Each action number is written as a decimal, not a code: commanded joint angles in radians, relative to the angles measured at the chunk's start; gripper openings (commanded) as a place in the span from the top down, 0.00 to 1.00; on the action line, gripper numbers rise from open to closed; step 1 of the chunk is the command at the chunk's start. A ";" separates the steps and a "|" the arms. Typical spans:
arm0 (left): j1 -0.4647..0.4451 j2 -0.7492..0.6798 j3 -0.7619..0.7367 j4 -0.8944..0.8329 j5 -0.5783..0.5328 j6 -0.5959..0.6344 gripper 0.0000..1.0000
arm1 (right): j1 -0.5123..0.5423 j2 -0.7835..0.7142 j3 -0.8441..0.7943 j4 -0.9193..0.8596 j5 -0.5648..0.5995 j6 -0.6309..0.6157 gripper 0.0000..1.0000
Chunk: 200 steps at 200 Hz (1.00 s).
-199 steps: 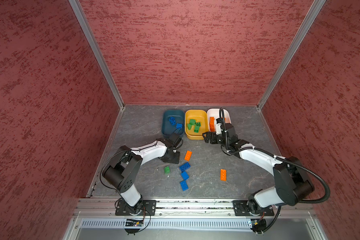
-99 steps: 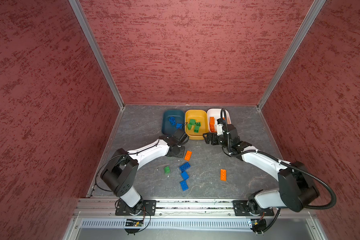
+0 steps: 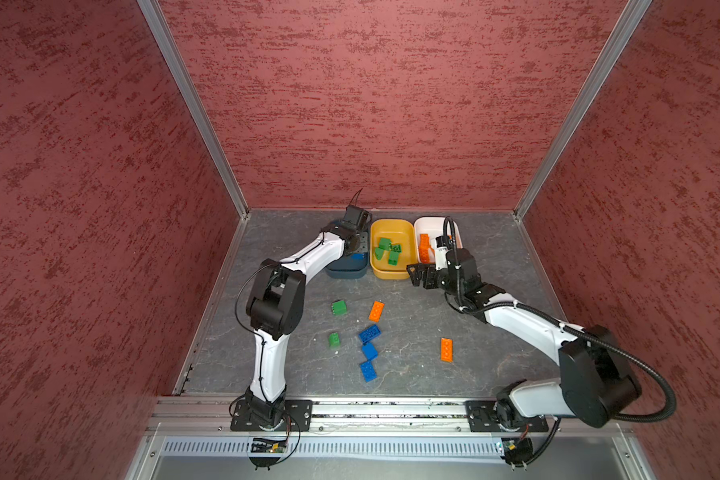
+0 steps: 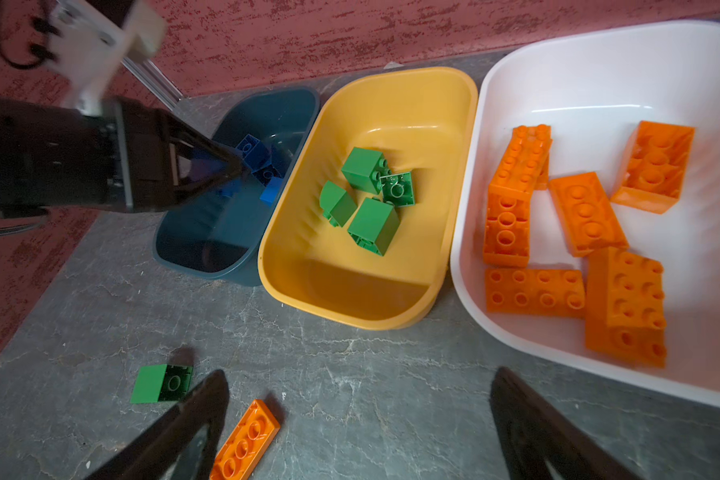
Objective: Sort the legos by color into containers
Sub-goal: 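Carry the blue brick with the left gripper into the teal bin and release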
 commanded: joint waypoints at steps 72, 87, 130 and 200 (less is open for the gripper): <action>0.088 0.216 0.265 -0.095 -0.079 0.011 0.60 | 0.005 -0.041 -0.009 0.015 0.051 -0.018 0.01; 0.097 0.205 0.251 -0.106 -0.055 0.004 0.60 | 0.005 -0.036 -0.004 0.013 0.047 -0.023 0.01; 0.090 0.096 0.142 -0.067 0.008 -0.004 0.51 | 0.006 -0.032 0.001 0.013 0.044 -0.019 0.01; 0.072 -0.048 -0.050 -0.015 0.034 -0.023 0.36 | 0.006 -0.030 0.004 0.012 0.040 -0.017 0.01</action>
